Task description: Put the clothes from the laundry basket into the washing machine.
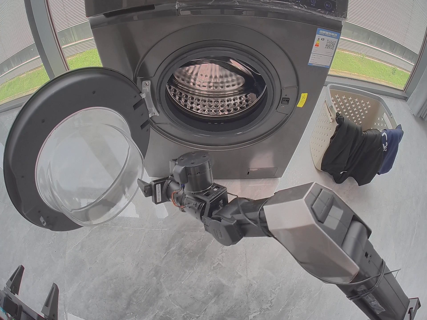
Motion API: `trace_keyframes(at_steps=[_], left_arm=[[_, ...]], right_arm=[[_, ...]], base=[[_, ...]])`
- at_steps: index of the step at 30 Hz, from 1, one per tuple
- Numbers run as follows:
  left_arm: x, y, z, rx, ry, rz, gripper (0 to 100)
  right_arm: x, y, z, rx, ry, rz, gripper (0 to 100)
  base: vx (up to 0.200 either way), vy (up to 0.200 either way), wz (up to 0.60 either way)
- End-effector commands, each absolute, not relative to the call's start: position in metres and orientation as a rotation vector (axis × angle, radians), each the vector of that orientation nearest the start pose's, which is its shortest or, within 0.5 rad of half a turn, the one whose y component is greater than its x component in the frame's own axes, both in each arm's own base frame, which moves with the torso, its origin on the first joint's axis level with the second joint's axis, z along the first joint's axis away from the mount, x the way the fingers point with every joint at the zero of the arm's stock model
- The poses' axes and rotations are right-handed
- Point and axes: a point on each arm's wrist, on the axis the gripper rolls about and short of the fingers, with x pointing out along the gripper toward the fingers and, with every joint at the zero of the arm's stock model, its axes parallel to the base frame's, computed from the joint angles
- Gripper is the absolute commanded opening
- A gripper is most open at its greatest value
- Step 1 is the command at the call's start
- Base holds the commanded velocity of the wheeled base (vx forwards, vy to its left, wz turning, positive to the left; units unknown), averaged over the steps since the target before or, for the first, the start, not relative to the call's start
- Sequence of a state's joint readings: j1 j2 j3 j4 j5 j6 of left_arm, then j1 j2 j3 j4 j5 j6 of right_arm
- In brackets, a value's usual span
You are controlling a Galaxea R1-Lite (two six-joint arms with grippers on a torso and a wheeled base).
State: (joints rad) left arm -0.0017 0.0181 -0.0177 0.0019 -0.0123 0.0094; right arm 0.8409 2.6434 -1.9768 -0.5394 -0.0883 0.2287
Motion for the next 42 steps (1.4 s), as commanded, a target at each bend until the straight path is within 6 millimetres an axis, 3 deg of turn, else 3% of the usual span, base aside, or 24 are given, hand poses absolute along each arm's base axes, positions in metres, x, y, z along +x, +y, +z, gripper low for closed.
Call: trace_keyframes(at_steps=[1,4,6,8,9,11,12,13,15,16,17,18,21,23,25,26,27,29,30,32,33,37,42], left_arm=[[-0.023,0.000,0.076,0.009,0.001,-0.014,100],[-0.023,0.000,0.076,0.009,0.001,-0.014,100],[-0.023,0.000,0.076,0.009,0.001,-0.014,100],[-0.023,0.000,0.076,0.009,0.001,-0.014,100],[-0.023,0.000,0.076,0.009,0.001,-0.014,100],[-0.023,0.000,0.076,0.009,0.001,-0.014,100],[-0.023,0.000,0.076,0.009,0.001,-0.014,100],[-0.023,0.000,0.076,0.009,0.001,-0.014,100],[-0.023,0.000,0.076,0.009,0.001,-0.014,100],[-0.023,0.000,0.076,0.009,0.001,-0.014,100],[-0.023,0.000,0.076,0.009,0.001,-0.014,100],[-0.023,0.000,0.076,0.009,0.001,-0.014,100],[-0.023,0.000,0.076,0.009,0.001,-0.014,100],[-0.023,0.000,0.076,0.009,0.003,-0.014,100],[-0.023,0.000,0.076,0.009,0.003,-0.014,100],[-0.023,0.000,0.076,0.009,0.003,-0.014,100],[-0.023,0.000,0.076,0.009,0.003,-0.014,100],[-0.023,0.000,0.076,0.009,0.003,-0.014,100],[-0.023,0.000,0.076,0.009,0.003,-0.014,100],[-0.023,0.000,0.076,0.009,0.003,-0.014,100],[-0.023,0.000,0.076,0.009,0.001,-0.014,100],[-0.023,0.000,0.076,0.011,0.001,-0.012,100],[-0.023,0.000,0.076,0.011,0.003,-0.014,100]], right_arm=[[0.371,0.412,0.061,0.149,0.224,0.728,100],[0.373,0.404,0.082,0.164,0.195,0.720,100],[0.363,0.386,0.119,0.162,0.183,0.714,100],[0.358,0.376,0.132,0.160,0.185,0.708,100],[0.350,0.357,0.156,0.162,0.178,0.698,100],[0.336,0.332,0.179,0.153,0.177,0.685,100],[0.335,0.330,0.181,0.152,0.176,0.683,100],[0.320,0.301,0.201,0.139,0.169,0.662,100],[0.306,0.269,0.214,0.123,0.170,0.628,100],[0.300,0.256,0.219,0.120,0.167,0.612,100],[0.300,0.256,0.219,0.120,0.167,0.612,100],[0.283,0.214,0.232,0.108,0.159,0.556,100],[0.255,0.151,0.243,0.076,0.130,0.449,100],[0.240,0.127,0.245,0.064,0.115,0.403,100],[0.235,0.120,0.247,0.062,0.108,0.390,100],[0.206,0.087,0.248,0.061,0.077,0.319,100],[0.192,0.074,0.248,0.066,0.062,0.289,100],[0.181,0.066,0.247,0.069,0.051,0.270,100],[0.161,0.049,0.241,0.071,0.034,0.220,100],[0.150,0.039,0.236,0.074,0.022,0.186,100],[0.132,0.026,0.228,0.082,-0.008,0.134,100],[0.104,0.015,0.199,0.087,-0.047,0.089,100],[0.083,0.011,0.164,0.091,-0.067,0.081,100]], base=[[0.000,0.000,0.00],[0.000,0.000,0.00],[0.000,0.000,0.00],[0.000,0.000,0.00],[0.000,0.000,0.00],[0.000,0.000,0.00],[0.000,0.000,0.00],[0.000,0.000,0.00],[0.000,0.000,0.00],[0.000,0.000,0.00],[0.000,0.000,0.00],[0.000,0.000,0.00],[0.000,0.000,0.00],[0.000,0.000,0.00],[0.000,0.000,0.00],[0.000,0.000,0.00],[0.000,0.000,0.00],[0.000,0.000,0.00],[0.000,0.000,0.00],[0.000,0.000,0.00],[0.000,0.000,0.00],[0.000,0.000,0.00],[0.000,0.000,0.00]])
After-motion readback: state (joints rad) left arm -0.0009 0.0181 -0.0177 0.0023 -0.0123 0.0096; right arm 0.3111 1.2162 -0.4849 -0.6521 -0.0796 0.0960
